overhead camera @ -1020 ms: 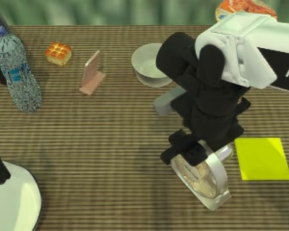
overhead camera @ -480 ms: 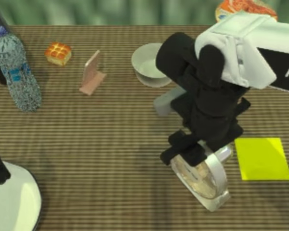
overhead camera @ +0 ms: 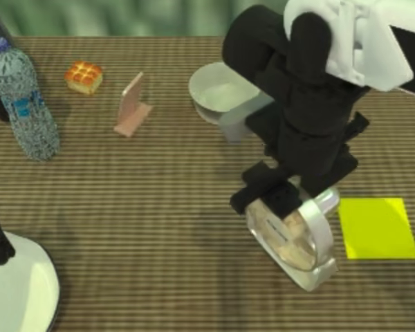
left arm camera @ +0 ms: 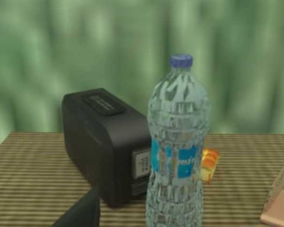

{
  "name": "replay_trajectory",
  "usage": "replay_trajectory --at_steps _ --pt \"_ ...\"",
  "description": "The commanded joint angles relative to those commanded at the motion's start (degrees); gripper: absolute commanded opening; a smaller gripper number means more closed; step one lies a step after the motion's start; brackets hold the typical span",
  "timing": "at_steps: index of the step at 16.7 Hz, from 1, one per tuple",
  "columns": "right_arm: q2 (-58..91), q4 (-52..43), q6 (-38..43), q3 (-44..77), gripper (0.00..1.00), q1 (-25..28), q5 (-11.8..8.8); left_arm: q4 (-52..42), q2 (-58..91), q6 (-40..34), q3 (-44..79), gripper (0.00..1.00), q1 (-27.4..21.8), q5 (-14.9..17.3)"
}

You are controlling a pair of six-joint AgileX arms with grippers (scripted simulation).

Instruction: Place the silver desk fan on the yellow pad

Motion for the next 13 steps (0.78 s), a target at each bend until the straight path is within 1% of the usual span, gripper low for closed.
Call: replay_trajectory --at_steps 5,7,10,13 --pt "0.1 -0.3 0.0 0.3 0.0 -0.3 0.0 0.0 0.0 0.0 0.0 1.0 0.0 0.0" --pt "0.0 -0.4 -1.9 0.1 0.0 -0.9 0.0 0.0 0.0 0.0 0.0 1.0 0.0 0.0" --pt "-0.5 -1.0 -9.2 -0.1 0.0 -3.3 0.0 0.0 0.0 0.0 0.0 1.0 0.0 0.0" --pt "-1.1 -1.9 -21.6 -0.6 0.0 -7.0 0.0 0.0 0.0 0.0 0.0 1.0 0.0 0.0"
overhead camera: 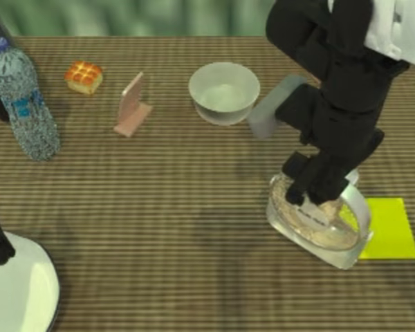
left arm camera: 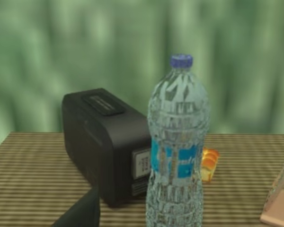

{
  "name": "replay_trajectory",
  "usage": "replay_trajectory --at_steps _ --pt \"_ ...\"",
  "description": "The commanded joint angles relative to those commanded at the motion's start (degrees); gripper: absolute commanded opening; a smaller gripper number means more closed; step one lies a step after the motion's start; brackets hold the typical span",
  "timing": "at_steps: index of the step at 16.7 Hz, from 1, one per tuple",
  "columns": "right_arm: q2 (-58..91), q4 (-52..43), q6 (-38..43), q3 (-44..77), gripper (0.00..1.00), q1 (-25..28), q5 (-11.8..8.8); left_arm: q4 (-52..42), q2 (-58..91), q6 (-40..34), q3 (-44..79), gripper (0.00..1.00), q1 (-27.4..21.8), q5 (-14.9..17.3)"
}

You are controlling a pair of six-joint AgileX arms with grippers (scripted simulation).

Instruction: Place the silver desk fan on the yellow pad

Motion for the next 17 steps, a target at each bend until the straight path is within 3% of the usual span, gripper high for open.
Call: replay_trajectory --at_steps 10,13,17 --pt "-5.0 -1.8 -48.6 -4.8 0.0 -15.2 0.3 0.0 0.0 0.0 0.0 1.0 0.0 0.0" --pt "-6.6 -1.6 -55.7 -5.5 0.0 -18.0 0.2 0.0 0.0 0.0 0.0 1.0 0.0 0.0" --pt "-7.0 -1.5 -57.4 -5.6 0.0 -18.7 0.2 0.0 0.0 0.0 0.0 1.0 0.0 0.0"
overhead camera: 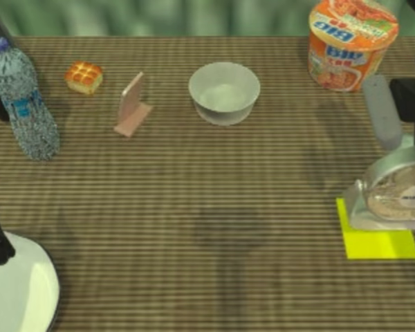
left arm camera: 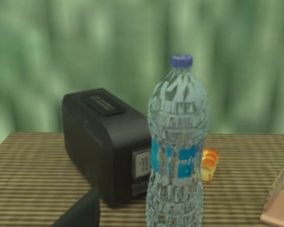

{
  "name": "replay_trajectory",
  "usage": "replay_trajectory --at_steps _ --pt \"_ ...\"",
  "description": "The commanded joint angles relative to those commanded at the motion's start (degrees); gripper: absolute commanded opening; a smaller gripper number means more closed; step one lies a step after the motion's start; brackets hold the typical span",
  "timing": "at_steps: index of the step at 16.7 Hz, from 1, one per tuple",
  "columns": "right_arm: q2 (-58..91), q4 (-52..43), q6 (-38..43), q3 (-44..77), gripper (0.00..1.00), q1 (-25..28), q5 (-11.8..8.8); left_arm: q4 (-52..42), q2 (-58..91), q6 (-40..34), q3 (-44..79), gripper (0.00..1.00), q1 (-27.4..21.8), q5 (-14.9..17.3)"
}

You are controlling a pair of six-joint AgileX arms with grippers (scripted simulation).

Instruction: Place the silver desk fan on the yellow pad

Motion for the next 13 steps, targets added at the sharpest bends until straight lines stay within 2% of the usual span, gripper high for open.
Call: replay_trajectory --at_steps 12,13 --pt "0.7 7.8 -0.1 -7.0 0.0 -0.1 0.0 0.0 0.0 0.0 0.0 1.0 0.0 0.0" --pt "0.7 7.8 -0.1 -7.0 0.08 -0.1 0.0 0.0 0.0 0.0 0.0 1.0 0.0 0.0"
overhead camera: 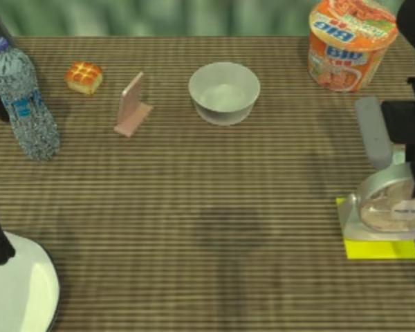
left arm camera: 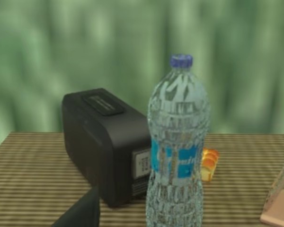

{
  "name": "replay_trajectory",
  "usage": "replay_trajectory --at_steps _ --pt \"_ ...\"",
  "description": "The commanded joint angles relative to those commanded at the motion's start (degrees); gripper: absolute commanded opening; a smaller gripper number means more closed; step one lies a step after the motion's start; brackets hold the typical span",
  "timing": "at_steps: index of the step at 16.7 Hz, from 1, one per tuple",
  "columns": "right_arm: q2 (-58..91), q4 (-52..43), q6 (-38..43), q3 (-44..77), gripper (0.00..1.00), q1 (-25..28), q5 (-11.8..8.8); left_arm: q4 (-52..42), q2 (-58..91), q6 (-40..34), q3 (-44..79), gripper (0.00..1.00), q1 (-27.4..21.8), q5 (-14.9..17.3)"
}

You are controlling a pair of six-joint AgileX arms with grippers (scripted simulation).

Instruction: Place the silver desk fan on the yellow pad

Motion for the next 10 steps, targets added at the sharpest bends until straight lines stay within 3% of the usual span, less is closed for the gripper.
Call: replay_trajectory --at_steps 10 --pt "0.0 0.0 0.0 0.0 0.83 0.0 0.0 0.0 0.0 0.0 0.0 1.0 0.0 0.0"
